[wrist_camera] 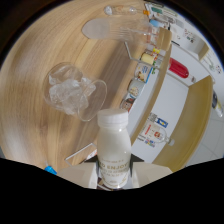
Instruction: Make me a cup of Mount Fuji.
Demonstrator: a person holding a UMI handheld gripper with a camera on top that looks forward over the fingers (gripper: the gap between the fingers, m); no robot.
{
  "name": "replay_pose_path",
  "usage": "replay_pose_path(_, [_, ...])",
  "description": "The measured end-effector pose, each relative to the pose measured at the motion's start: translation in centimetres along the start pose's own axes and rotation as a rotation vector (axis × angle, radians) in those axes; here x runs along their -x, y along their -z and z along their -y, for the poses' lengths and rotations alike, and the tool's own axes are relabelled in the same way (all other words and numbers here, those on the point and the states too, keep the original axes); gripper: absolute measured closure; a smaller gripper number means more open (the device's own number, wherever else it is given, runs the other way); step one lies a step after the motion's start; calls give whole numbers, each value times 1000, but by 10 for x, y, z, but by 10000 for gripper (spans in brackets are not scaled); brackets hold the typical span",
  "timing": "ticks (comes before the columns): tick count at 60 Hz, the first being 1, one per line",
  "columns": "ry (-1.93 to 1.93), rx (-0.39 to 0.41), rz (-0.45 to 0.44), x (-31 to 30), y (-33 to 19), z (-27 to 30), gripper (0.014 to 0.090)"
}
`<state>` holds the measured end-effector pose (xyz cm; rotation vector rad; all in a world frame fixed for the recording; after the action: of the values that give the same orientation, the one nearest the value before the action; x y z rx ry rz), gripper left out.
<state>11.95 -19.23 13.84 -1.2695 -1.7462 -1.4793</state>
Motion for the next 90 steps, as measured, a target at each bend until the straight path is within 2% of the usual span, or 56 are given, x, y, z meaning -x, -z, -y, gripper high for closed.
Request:
replay_pose_path(10, [-126,-7,7,-3,4,-1,573])
replay_pose_path(16, [-339,-51,4,-15,12,-3,574])
replay_pose_path(29, [-1118,-257,-29,-58,44,-13,564])
replay_pose_path(34, [-1399,-311,6,-56,46,-16,566])
replay_pose_path(41, [-1717,-295,98,-27,36,-15,566])
replay_pose_path(46, [-1856,-254,140,-2,23,-15,566])
replay_pose_path(62, [-2035,-153,261,67,-14,5,567])
replay_pose_path(74, [-2015,-128,314,91,-17,14,562])
replay_pose_path(85, [-2012,-127,286,95,-7,14,546])
replay_pose_path(90, [-2024,-100,294,100,-3,14,537])
